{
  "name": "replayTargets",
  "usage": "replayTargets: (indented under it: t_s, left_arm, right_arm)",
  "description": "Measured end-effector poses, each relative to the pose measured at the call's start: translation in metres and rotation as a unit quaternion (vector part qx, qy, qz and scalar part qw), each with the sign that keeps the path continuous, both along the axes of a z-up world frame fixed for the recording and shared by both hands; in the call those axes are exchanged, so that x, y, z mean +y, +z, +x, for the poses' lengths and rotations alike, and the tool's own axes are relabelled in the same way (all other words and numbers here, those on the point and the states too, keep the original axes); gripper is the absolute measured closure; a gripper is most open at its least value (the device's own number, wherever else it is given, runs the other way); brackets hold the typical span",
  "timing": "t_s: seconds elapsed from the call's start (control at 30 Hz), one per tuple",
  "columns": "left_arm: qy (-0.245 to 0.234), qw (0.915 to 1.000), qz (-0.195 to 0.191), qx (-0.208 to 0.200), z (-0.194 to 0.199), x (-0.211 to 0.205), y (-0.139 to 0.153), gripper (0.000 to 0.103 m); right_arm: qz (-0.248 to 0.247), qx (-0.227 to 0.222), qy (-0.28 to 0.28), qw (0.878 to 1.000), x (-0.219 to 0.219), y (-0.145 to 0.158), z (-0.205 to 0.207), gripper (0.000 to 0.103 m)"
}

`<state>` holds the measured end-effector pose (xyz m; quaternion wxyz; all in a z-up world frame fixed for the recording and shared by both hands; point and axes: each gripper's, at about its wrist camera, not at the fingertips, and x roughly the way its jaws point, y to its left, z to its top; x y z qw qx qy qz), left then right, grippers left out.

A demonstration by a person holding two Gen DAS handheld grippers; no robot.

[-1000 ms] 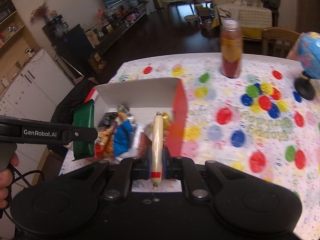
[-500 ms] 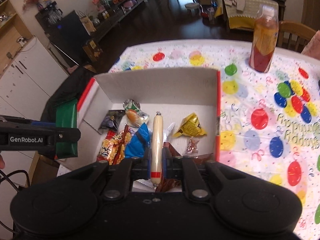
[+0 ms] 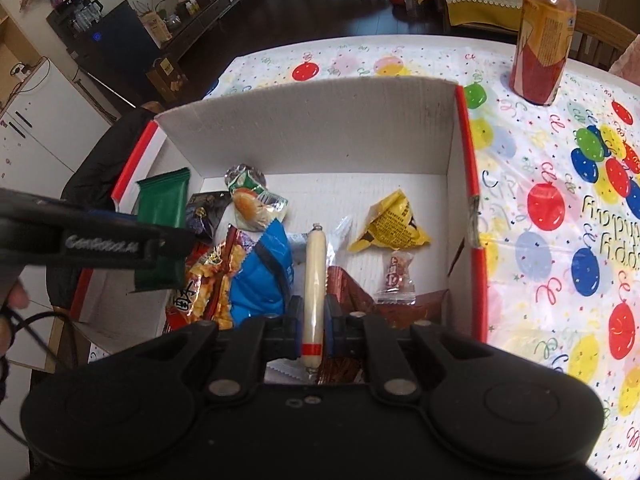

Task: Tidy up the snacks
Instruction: 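Open both tools to drop the green bag and stick snack in the box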

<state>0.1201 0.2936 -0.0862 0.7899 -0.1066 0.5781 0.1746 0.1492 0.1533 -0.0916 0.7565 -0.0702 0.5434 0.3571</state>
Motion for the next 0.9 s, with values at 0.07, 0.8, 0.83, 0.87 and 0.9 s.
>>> replayTargets:
  t_s: [0.07, 0.8, 0.83, 0.87, 0.9]
  left_arm:
    - [0.004, 1.0000, -0.008, 0.003, 0.001, 0.003, -0.005, 0.054]
    - [0.012, 0.9990, -0.008, -0.043, -0.036, -0.002, 0.004, 0.044]
    - [0.012, 0.9989, -0.007, -0.045, -0.039, -0.002, 0.006, 0.040]
    - [0.012, 0.9987, -0.007, -0.050, -0.042, -0.003, 0.009, 0.037]
    - [0.011, 0.9984, -0.008, -0.055, -0.045, -0.004, 0.011, 0.034]
  right_arm:
    - [-0.002, 0.003, 0.001, 1.000, 0.002, -0.003, -0.001, 0.094]
    - [0.014, -0.026, -0.005, 1.000, -0.012, 0.015, -0.021, 0.028]
    - [0.015, -0.029, -0.006, 0.999, -0.013, 0.018, -0.022, 0.021]
    - [0.017, -0.033, -0.005, 0.999, -0.014, 0.020, -0.024, 0.015]
    - [0.018, -0.037, -0.004, 0.999, -0.015, 0.023, -0.026, 0.013]
